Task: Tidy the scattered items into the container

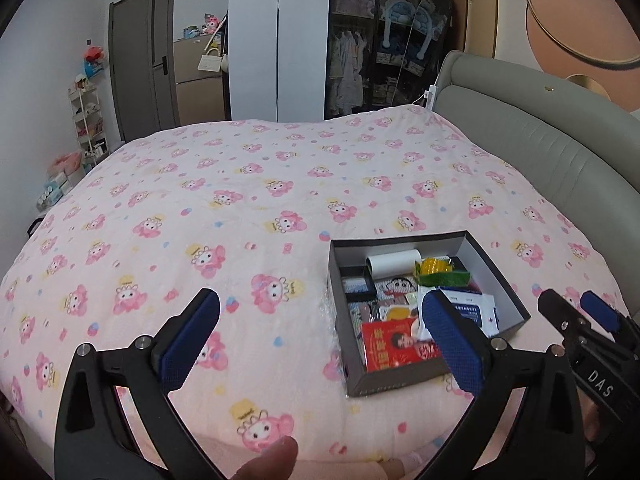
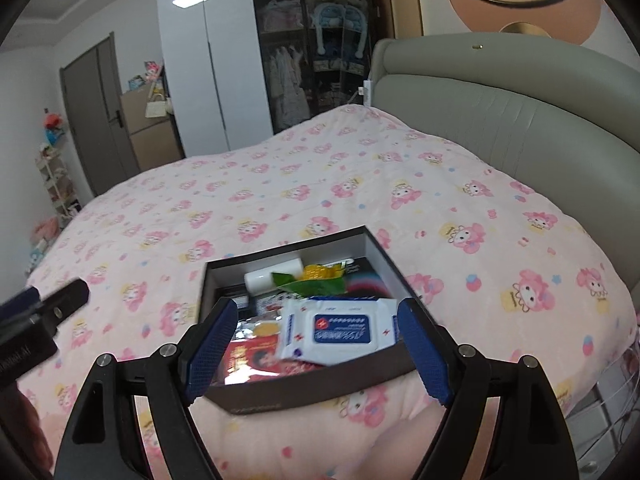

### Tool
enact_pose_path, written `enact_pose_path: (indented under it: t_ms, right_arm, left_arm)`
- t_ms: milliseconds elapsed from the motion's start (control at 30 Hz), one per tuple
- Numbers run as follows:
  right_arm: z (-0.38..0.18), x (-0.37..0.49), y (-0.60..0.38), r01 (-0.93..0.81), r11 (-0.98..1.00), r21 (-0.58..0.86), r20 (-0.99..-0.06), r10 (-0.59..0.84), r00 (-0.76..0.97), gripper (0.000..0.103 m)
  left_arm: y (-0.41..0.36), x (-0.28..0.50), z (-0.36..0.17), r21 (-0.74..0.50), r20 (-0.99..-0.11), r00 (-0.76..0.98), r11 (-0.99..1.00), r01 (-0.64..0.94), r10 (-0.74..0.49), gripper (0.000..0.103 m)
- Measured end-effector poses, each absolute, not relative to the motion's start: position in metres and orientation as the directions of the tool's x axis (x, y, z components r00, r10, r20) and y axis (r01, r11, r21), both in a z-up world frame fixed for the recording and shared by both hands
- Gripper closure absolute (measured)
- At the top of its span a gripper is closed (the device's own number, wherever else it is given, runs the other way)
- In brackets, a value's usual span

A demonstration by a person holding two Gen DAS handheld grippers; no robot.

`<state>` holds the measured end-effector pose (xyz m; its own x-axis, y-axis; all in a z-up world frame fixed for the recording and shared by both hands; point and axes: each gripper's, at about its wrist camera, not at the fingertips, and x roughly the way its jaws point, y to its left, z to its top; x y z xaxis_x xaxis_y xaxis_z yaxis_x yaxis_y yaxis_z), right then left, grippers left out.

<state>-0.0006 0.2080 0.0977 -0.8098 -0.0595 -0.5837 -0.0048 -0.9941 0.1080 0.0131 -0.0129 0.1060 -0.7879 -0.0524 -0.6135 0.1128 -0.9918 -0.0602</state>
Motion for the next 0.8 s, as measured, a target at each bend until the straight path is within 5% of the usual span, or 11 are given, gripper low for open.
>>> enact_pose_path:
  t_ms: [800]
  right_arm:
    - [0.082, 0.040, 0.159, 0.151, -0.986, 0.071, -0.605, -0.163, -0.779, 0.021]
  left_arm:
    - [-0.038, 0.066, 0.076, -0.041, -0.627, -0.771, -0.984, 0.176, -0.111, 0.001]
